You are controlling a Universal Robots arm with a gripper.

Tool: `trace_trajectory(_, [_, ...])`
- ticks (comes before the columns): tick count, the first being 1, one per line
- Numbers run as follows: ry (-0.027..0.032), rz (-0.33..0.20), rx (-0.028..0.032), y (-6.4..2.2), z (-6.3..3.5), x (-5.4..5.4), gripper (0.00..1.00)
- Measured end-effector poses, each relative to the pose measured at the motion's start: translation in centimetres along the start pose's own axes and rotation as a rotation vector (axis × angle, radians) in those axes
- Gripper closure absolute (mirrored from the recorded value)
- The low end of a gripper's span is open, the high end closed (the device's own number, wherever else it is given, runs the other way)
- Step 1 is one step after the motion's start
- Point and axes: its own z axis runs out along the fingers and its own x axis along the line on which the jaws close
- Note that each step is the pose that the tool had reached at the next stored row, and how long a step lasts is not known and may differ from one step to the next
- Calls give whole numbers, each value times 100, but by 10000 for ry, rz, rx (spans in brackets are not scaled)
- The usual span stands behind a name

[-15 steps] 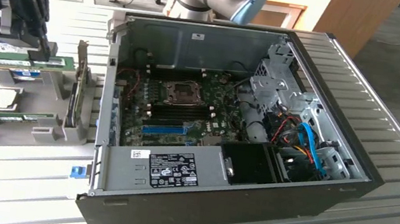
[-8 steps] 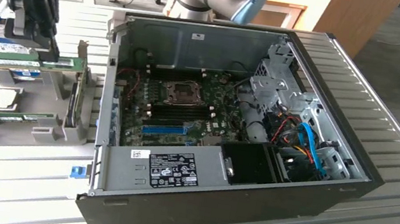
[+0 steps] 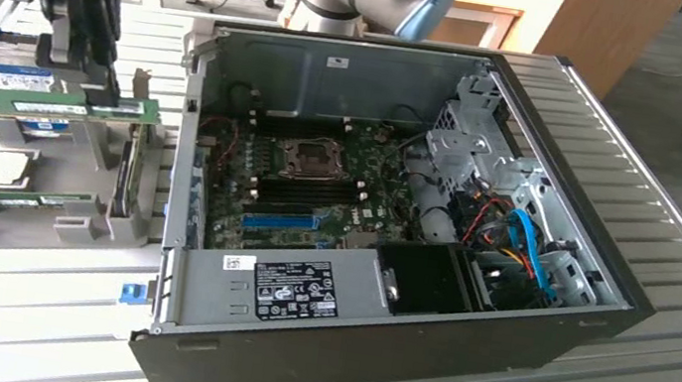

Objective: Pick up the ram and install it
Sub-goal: 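Pick up the ram and move it above insertion slot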

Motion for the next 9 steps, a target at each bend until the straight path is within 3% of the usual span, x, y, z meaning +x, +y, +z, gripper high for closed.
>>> trace_trajectory(9, [0,-9,-12,-195,-7,-1,88])
